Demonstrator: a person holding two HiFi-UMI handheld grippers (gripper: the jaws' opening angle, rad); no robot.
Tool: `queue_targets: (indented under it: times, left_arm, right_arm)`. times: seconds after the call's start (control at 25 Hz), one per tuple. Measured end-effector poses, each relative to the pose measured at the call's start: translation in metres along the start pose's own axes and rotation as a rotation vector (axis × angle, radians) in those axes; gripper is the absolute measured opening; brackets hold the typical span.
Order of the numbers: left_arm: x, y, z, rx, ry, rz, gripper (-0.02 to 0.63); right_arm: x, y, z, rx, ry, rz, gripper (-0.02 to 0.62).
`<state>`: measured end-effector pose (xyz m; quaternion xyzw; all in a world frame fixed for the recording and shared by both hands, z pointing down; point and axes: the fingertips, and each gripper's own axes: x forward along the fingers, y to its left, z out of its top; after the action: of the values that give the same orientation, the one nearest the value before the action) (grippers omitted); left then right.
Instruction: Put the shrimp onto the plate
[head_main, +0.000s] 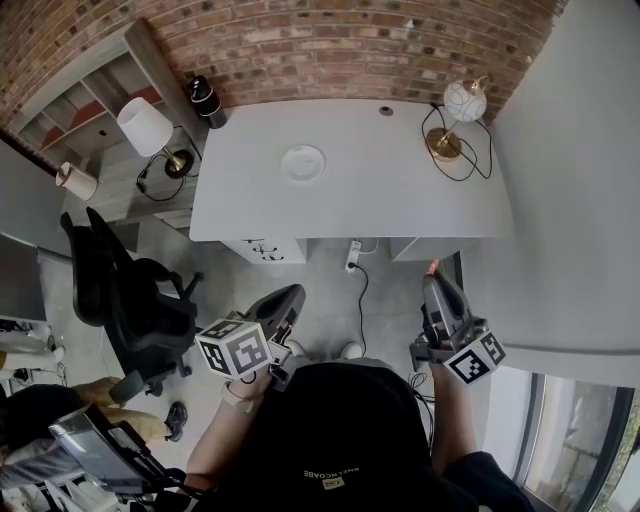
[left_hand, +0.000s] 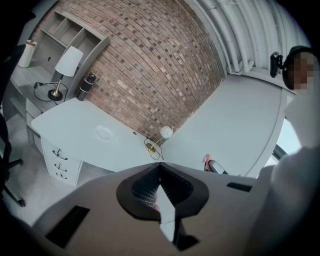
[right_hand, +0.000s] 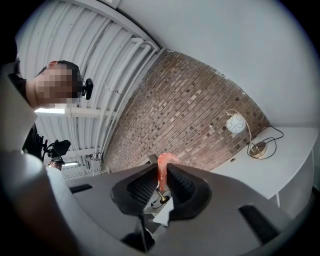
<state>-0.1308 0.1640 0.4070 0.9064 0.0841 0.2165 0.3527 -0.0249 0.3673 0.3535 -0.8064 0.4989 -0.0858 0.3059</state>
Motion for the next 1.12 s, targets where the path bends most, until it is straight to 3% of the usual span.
queue_targets:
  times: [0.68,1.12]
  left_arm:
    - [0.031,-0.036,-0.028,0.018,-0.011,0.055,0.003]
    - [0.043,-0.045,-0.037,0.018,0.021,0.040,0.003]
  right_arm:
    - [-0.038,-0.042,0.021,0.024,0.008,0.047,0.057]
    - [-0.052,-0.051,0.027,0.015,0.010,0.019,0.057]
